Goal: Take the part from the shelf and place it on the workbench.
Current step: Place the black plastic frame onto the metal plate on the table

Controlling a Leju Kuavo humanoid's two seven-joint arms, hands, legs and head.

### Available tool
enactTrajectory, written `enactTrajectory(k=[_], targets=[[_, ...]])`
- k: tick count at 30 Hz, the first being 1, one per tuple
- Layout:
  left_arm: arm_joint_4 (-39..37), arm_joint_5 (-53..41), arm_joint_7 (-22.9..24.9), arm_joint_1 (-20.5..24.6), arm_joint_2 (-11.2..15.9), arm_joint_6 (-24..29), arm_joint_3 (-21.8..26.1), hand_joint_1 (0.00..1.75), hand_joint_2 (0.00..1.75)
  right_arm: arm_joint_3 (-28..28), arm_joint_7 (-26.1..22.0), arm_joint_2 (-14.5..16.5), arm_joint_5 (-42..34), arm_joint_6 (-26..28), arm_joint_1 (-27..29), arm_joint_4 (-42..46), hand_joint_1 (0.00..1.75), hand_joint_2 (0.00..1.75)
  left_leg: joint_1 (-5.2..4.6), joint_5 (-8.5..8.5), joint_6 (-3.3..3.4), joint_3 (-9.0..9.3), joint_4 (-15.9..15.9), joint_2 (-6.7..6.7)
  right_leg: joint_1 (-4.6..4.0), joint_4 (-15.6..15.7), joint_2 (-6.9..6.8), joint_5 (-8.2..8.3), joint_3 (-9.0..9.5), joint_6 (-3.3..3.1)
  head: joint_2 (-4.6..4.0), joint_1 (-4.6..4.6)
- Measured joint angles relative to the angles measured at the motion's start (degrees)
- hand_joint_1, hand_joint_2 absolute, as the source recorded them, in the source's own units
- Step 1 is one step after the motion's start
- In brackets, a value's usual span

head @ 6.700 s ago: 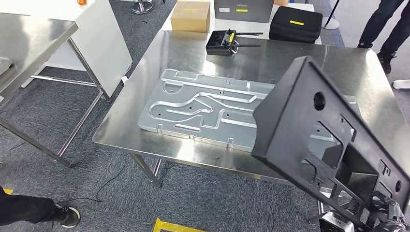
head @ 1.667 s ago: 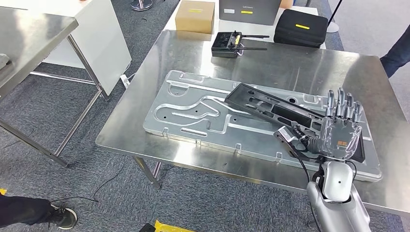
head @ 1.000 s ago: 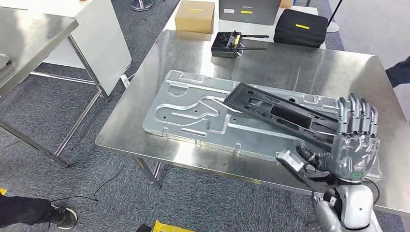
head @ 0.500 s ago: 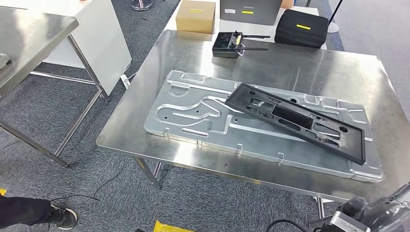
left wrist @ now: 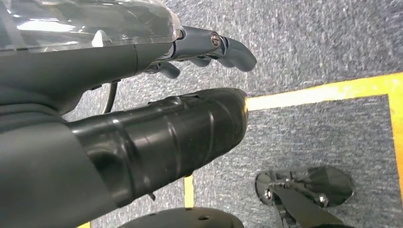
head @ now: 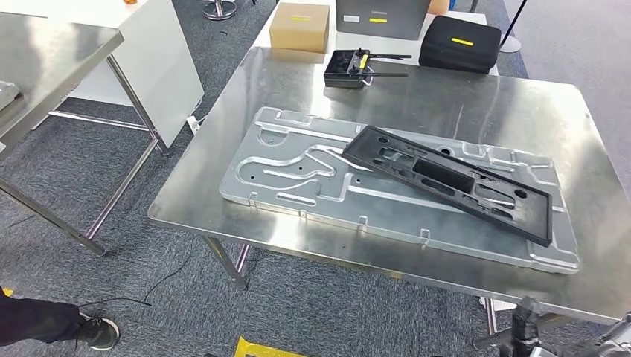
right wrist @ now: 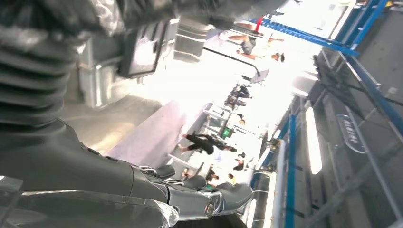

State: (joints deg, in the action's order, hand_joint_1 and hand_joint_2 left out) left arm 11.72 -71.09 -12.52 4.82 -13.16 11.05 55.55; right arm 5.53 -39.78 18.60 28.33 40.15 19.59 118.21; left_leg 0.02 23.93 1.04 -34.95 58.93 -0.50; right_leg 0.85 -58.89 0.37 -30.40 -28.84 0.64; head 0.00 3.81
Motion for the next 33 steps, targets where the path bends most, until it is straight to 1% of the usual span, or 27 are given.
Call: enactTrajectory(k=[1, 2, 3, 4, 6, 7, 8, 9, 10, 12, 13, 14, 16, 17, 18, 19, 21, 22, 23, 24, 25, 26, 28, 29, 30, 32, 33], targets=[[0.0, 0.0, 0.0, 0.0, 0.0, 0.0, 0.1, 0.00, 0.00, 0.0, 0.0, 0.2, 0.0, 0.0, 0.1, 0.0, 0.00, 0.00, 0.09, 0.03, -0.42, -0.19, 0.1, 0.02, 0.10, 0.2, -0.09, 0.23, -0.29, -0.44, 0.00, 0.00], [0.0, 0.0, 0.0, -0.1, 0.0, 0.0, 0.1, 0.00, 0.00, 0.0, 0.0, 0.3, 0.0, 0.0, 0.2, 0.0, 0.00, 0.00, 0.18, 0.73, -0.80, -0.56, 0.7, 0.05, 0.19, 0.3, -0.17, 0.64, -0.64, -0.93, 0.00, -0.03], [0.0, 0.0, 0.0, -0.1, 0.0, 0.0, 0.2, 0.00, 0.00, 0.0, 0.0, 0.4, 0.0, 0.0, 0.3, 0.0, 0.00, 0.00, 0.27, 2.41, -1.13, -1.20, 2.2, 0.09, 0.32, 0.4, -0.30, 1.10, -1.10, -1.42, 0.00, -0.05], [0.0, 0.1, 0.0, -0.2, 0.0, 0.0, 0.2, 0.00, 0.00, 0.1, 0.0, 0.5, 0.0, 0.0, 0.4, -0.1, 0.00, 0.00, 0.41, 4.90, -1.41, -2.13, 4.8, 0.13, 0.39, 0.5, -0.45, 1.58, -1.65, -1.79, 0.00, -0.09], [0.0, 0.1, -0.1, -0.2, 0.0, 0.0, 0.2, 0.00, 0.00, 0.1, 0.0, 0.7, -0.1, 0.0, 0.4, -0.3, 0.00, 0.00, 0.54, 9.91, -1.89, -4.13, 11.9, 0.15, 0.33, 0.4, -0.62, 2.45, -2.90, -2.05, 0.00, -0.16], [0.0, 0.1, -0.1, -0.2, 0.0, 0.0, 0.2, 0.00, 0.00, 0.1, 0.0, 0.7, -0.1, 0.0, 0.5, -0.5, 0.00, 0.00, 0.59, 11.01, -2.06, -4.48, 14.5, 0.15, 0.30, 0.3, -0.70, 2.89, -3.56, -2.01, 0.00, -0.16], [0.0, 0.1, -0.2, -0.2, 0.0, 0.0, 0.2, 0.00, 0.00, 0.1, 0.0, 0.7, -0.3, 0.0, 0.5, -0.7, 0.00, 0.00, 0.62, 10.86, -2.16, -3.93, 15.5, 0.16, 0.29, 0.2, -0.77, 3.31, -4.21, -1.93, 0.00, -0.16], [0.0, 0.1, -0.3, -0.2, 0.0, 0.0, 0.2, 0.00, 0.00, 0.1, 0.0, 0.7, -0.4, 0.0, 0.5, -0.9, 0.00, 0.00, 0.63, 9.71, -2.16, -2.34, 14.4, 0.16, 0.29, 0.1, -0.81, 3.69, -4.79, -1.82, 0.00, -0.16], [0.0, 0.1, -0.3, -0.1, 0.0, 0.0, 0.2, 0.00, 0.00, 0.1, 0.0, 0.7, -0.6, 0.0, 0.5, -1.1, 0.00, 0.00, 0.64, 8.10, -2.05, 0.35, 11.1, 0.16, 0.30, 0.0, -0.84, 4.03, -5.23, -1.67, 0.00, -0.16], [0.0, 0.0, -0.3, 0.0, 0.0, 0.0, 0.2, 0.00, 0.00, 0.1, 0.0, 0.7, -0.9, 0.0, 0.6, -1.4, 0.00, 0.00, 0.50, 6.61, -1.58, 6.26, 2.6, 0.13, 0.24, -0.2, -0.85, 4.64, -5.75, -1.18, 0.00, -0.15], [0.0, -0.1, -0.3, 0.1, 0.0, 0.0, 0.2, 0.00, 0.00, 0.2, 0.0, 0.8, -1.0, 0.0, 0.7, -1.4, 0.00, 0.00, 0.35, 6.54, -1.28, 8.07, -0.4, 0.10, 0.19, -0.3, -0.88, 4.98, -5.84, -0.85, 0.00, -0.13], [0.0, -0.3, -0.3, 0.1, 0.0, 0.0, 0.2, 0.00, 0.00, 0.3, 0.0, 0.8, -1.1, 0.0, 0.8, -1.4, 0.00, 0.00, 0.19, 6.79, -1.03, 8.80, -1.9, 0.07, 0.18, -0.2, -0.91, 5.34, -5.92, -0.50, 0.00, -0.14], [0.0, -0.5, -0.2, 0.1, 0.0, 0.0, 0.2, 0.00, 0.00, 0.4, 0.0, 0.9, -1.4, 0.0, 1.0, -1.4, 0.00, 0.00, 0.15, 6.22, -0.35, 8.44, -2.4, 0.14, 0.18, -0.1, -0.92, 5.93, -6.01, 0.24, 0.00, -0.13], [0.0, -0.5, -0.2, 0.1, 0.0, 0.0, 0.2, 0.00, 0.00, 0.5, 0.0, 0.9, -1.5, 0.0, 1.1, -1.4, 0.00, 0.00, 0.25, 5.77, 0.14, 8.12, -2.6, 0.29, 0.20, -0.5, -0.83, 5.42, -6.25, 0.51, 0.00, -0.14], [0.0, -0.5, -0.2, 0.1, 0.0, 0.0, 0.2, 0.00, 0.00, 0.7, 0.0, 1.0, -1.6, 0.0, 1.3, -1.5, 0.00, 0.00, 0.36, 5.20, 0.73, 7.67, -2.7, 0.45, 0.22, -1.6, -0.72, 4.03, -6.69, 0.70, 0.00, -0.12], [0.0, -0.6, -0.1, 0.1, 0.0, 0.0, 0.2, 0.00, 0.00, 0.8, 0.0, 1.0, -1.6, 0.0, 1.4, -1.5, 0.00, 0.00, 0.45, 4.61, 1.25, 7.09, -2.9, 0.61, 0.25, -3.7, -0.62, 1.71, -7.41, 0.81, 0.00, -0.10], [0.0, -0.7, -0.1, 0.1, 0.0, 0.0, 0.2, 0.00, 0.00, 1.2, 0.0, 0.9, -1.7, 0.0, 1.6, -1.5, 0.00, 0.00, 0.23, 3.67, 1.78, 5.68, -2.6, 0.80, 0.31, -10.3, -0.52, -3.56, -9.22, 0.97, 0.00, -0.10], [0.0, -0.8, -0.1, 0.1, -0.1, 0.0, 0.2, 0.00, 0.00, 1.4, 0.0, 0.9, -1.7, 0.0, 1.7, -1.5, 0.00, 0.00, 0.11, 3.21, 1.83, 4.91, -2.4, 0.87, 0.30, -13.4, -0.51, -4.98, -9.78, 1.08, 0.00, -0.10], [0.0, -0.8, -0.1, 0.1, -0.1, 0.0, 0.2, 0.00, 0.00, 1.6, 0.0, 0.9, -1.7, 0.0, 1.9, -1.5, 0.00, 0.00, 0.01, 2.80, 1.82, 4.11, -2.1, 0.93, 0.30, -15.2, -0.50, -5.10, -9.67, 1.13, 0.00, -0.11], [0.0, -0.9, -0.1, 0.0, -0.1, 0.0, 0.2, 0.00, 0.00, 1.7, 0.0, 0.9, -1.7, 0.0, 2.1, -1.5, 0.00, 0.00, -0.07, 2.43, 1.77, 3.29, -1.7, 0.96, 0.29, -15.1, -0.50, -4.02, -8.64, 1.08, 0.00, -0.11], [0.0, -0.9, -0.1, 0.1, -0.1, 0.0, 0.2, 0.00, 0.00, 1.9, 0.0, 0.9, -1.7, 0.0, 2.2, -1.5, 0.00, 0.00, -0.13, 2.12, 1.67, 2.45, -1.3, 0.97, 0.27, -12.8, -0.50, -2.33, -6.56, 0.92, 0.00, -0.11], [0.0, -0.9, -0.1, 0.1, -0.2, 0.0, 0.2, 0.00, 0.00, 2.1, 0.0, 0.9, -1.7, 0.0, 2.3, -1.5, 0.00, 0.00, -0.16, 1.86, 1.53, 1.73, -0.8, 0.97, 0.18, -9.0, -0.48, -1.14, -3.86, 0.63, 0.00, -0.11], [0.0, -0.8, -0.1, 0.1, -0.3, 0.0, 0.2, 0.00, 0.00, 2.2, 0.0, 0.9, -1.7, 0.0, 2.4, -1.4, 0.00, 0.00, -0.27, 1.31, 1.06, 0.80, -0.2, 0.94, -0.16, -1.5, -0.45, -0.75, 0.83, 0.08, 0.00, -0.13], [0.0, -0.8, -0.2, 0.1, -0.4, 0.0, 0.2, 0.00, 0.00, 2.2, 0.0, 1.0, -1.6, 0.0, 2.4, -1.4, 0.00, 0.00, -0.27, 0.99, 0.76, 0.61, -0.1, 0.94, -0.36, 0.5, -0.43, -1.14, 1.87, -0.12, 0.00, -0.11], [0.0, -0.7, -0.2, 0.2, -0.4, 0.0, 0.2, 0.00, 0.00, 2.2, 0.0, 1.0, -1.6, 0.0, 2.4, -1.4, 0.00, 0.00, -0.23, 0.60, 0.41, 0.51, -0.2, 0.94, -0.53, 1.2, -0.42, -1.20, 2.09, -0.24, 0.00, -0.13], [0.0, -0.6, -0.3, 0.2, -0.4, 0.0, 0.2, 0.00, 0.00, 2.2, 0.0, 1.0, -1.3, 0.0, 2.4, -1.4, 0.00, 0.00, -0.10, 0.18, -0.28, 0.33, -0.1, 0.85, -0.46, 1.5, -0.59, -0.31, 1.53, -0.74, 0.00, -0.10], [0.0, -0.4, -0.4, 0.1, -0.4, -0.1, 0.3, 0.00, 0.00, 2.2, 0.0, 1.0, -1.1, 0.0, 2.3, -1.5, 0.00, 0.00, -0.03, 1.12, -0.63, -0.07, 0.6, 0.77, -0.31, 1.7, -0.72, 0.30, 1.03, -1.14, 0.00, -0.17]])
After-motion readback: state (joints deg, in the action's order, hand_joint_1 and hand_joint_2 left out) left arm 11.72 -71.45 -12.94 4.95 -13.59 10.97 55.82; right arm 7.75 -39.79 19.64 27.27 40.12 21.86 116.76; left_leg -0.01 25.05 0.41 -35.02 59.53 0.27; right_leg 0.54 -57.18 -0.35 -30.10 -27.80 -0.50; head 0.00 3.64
